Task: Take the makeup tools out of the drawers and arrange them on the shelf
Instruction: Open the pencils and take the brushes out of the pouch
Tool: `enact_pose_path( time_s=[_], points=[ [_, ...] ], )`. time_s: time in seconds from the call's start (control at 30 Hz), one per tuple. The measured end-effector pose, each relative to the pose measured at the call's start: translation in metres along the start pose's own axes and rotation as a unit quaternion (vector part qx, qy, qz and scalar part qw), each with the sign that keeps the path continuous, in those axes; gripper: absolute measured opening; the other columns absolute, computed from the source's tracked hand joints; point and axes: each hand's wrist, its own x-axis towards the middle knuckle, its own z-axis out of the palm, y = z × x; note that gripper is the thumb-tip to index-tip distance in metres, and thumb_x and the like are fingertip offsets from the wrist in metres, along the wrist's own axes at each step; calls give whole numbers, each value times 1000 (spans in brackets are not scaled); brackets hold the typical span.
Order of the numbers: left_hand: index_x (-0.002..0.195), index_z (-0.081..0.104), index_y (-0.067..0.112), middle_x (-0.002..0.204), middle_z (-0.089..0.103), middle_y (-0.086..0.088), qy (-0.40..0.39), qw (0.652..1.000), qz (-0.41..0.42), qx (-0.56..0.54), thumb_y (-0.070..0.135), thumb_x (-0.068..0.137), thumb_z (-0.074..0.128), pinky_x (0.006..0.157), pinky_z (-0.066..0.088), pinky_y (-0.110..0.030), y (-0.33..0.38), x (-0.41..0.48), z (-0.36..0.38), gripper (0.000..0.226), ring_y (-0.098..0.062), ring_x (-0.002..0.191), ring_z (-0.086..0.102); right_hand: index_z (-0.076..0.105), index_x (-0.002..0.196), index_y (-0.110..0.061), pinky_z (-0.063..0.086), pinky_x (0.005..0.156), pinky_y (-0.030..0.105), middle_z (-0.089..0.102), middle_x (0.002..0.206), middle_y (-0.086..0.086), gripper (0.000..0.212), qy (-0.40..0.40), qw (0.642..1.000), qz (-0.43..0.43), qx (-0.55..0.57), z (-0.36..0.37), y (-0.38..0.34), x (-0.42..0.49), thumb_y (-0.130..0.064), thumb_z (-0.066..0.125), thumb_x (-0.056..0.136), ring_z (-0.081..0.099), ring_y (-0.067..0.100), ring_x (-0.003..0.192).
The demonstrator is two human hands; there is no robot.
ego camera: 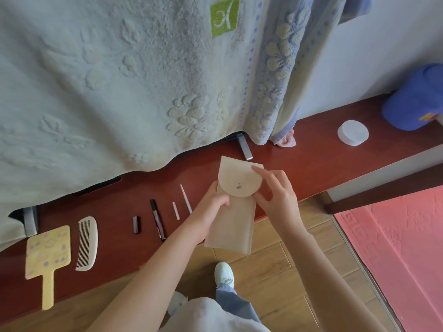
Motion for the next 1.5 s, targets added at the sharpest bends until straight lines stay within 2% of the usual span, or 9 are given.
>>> enact_pose_path(
  time_s=[0.23,0.37,0.5,0.73,0.83,1.03,1.13,1.33,1.5],
  points=[
    [104,53,41,100,64,9,4,997,65,33,31,93,52,69,45,-23,5,-23,-4,14,-4,90,62,73,90,-16,40,89,35,58,112,12,16,84,993,-66,-47,5,-13,9,-22,74,75,42,21,108],
    [99,53,41,96,63,10,6,994,104,24,11,92,50,65,49,-13,9,-29,-9,31,5,80,62,63,91,-16,28,103,39,64,120,-1,12,38,993,-112,-4,8,-23,14,-21,54,84,40,21,128],
    [109,54,28,101,64,-1,-15,994,92,48,10,88,51,74,50,-27,8,-35,-11,27,-11,88,63,61,85,-26,36,92,31,60,100,-29,13,40,993,27,111,-1,-43,13,-30,49,88,51,12,112],
    [103,56,30,88,65,0,-23,998,54,-8,14,77,53,63,51,-19,-2,-35,-10,30,-4,73,67,55,82,-33,43,63,21,62,83,-2,13,78,958,175,211,-12,-56,38,-41,64,85,50,7,67],
    [111,54,30,100,68,-1,-26,998,53,-12,24,90,56,75,55,-31,-1,-44,-6,21,-13,85,69,56,94,-25,40,63,12,59,90,-4,22,107,962,186,171,-12,-47,47,-39,68,82,50,9,73],
    [136,14,62,127,56,16,-24,989,145,16,18,92,56,88,52,-28,-3,-50,-3,75,-4,108,61,63,99,-14,36,69,20,44,100,-5,18,81,983,164,20,-14,-31,49,-25,66,85,45,12,88],
    [134,25,62,143,38,23,-40,981,181,60,12,88,55,108,38,-39,-6,-49,0,74,-2,130,42,73,97,-17,35,77,23,44,103,-4,15,46,992,117,-35,-14,-28,41,-25,65,87,40,16,98],
    [134,33,46,126,53,8,-15,978,196,70,-1,78,55,92,52,-36,-11,-43,1,76,-8,106,60,66,86,-16,37,61,13,51,72,-7,3,-10,997,74,38,-24,-38,24,-18,67,84,46,5,65],
    [135,31,45,131,44,27,30,971,218,92,7,80,63,102,46,-39,-14,-36,3,74,-2,121,49,60,99,-23,44,64,26,56,83,-10,38,-140,980,143,-16,-25,-49,14,-48,71,73,53,5,73]
  ],
)
